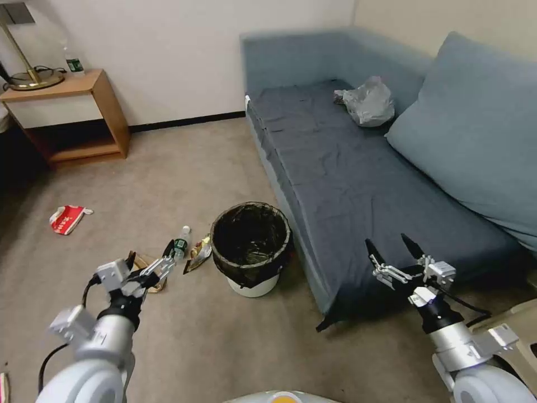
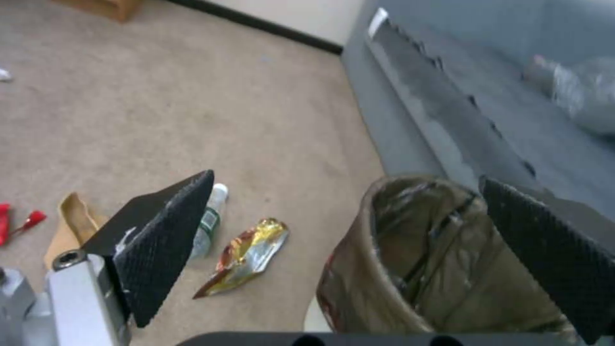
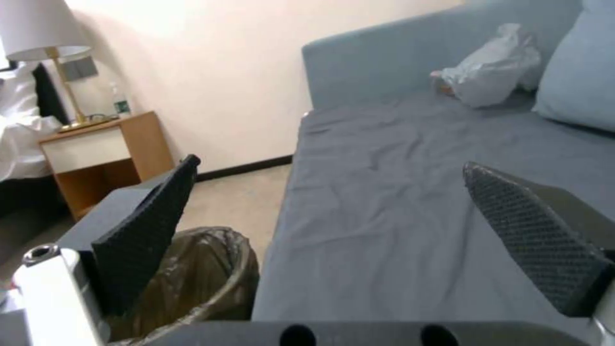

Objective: Pick up the trash can from the floor.

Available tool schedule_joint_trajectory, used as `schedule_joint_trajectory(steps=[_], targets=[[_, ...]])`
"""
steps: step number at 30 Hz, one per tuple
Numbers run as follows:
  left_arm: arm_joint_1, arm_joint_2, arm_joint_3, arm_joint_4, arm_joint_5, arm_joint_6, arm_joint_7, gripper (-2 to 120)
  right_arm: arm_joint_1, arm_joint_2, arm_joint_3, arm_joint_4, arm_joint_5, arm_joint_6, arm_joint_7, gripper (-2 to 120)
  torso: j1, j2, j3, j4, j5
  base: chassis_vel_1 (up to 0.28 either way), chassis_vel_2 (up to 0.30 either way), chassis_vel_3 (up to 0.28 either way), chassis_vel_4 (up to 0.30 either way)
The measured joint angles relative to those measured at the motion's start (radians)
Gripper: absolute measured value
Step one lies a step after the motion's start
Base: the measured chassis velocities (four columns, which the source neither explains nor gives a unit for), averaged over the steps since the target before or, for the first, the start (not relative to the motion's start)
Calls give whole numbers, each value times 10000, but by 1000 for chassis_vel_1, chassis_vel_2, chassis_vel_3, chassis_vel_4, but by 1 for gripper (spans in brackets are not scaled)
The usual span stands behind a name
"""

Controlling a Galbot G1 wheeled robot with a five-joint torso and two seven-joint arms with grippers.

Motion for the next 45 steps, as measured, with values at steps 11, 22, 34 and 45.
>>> schedule_joint_trajectory(steps=[11, 22, 34, 45], targets=[[-2457, 2303, 702, 1248, -3048, 2211, -1276, 100, -76, 603, 124, -106, -435, -16, 33, 100, 0, 0, 1, 3, 2, 0, 0, 0, 0], [-4509, 2406, 2772, 2829, -3596, 2596, -1852, 100, -29, 779, 374, -363, -575, -34, 60, 100, 0, 0, 1, 2, 2, 0, 0, 0, 0], [-6024, 1884, 3853, 4334, -3581, 2647, -2006, 100, 183, 738, 545, -666, -550, -77, 159, 100, 0, 0, 1, 4, 3, 0, 0, 0, 0], [-6121, 1399, 4066, 4848, -3041, 2675, -2158, 100, 175, 731, 630, -736, -550, -81, 186, 100, 0, 0, 0, 3, 2, 0, 0, 0, 0]])
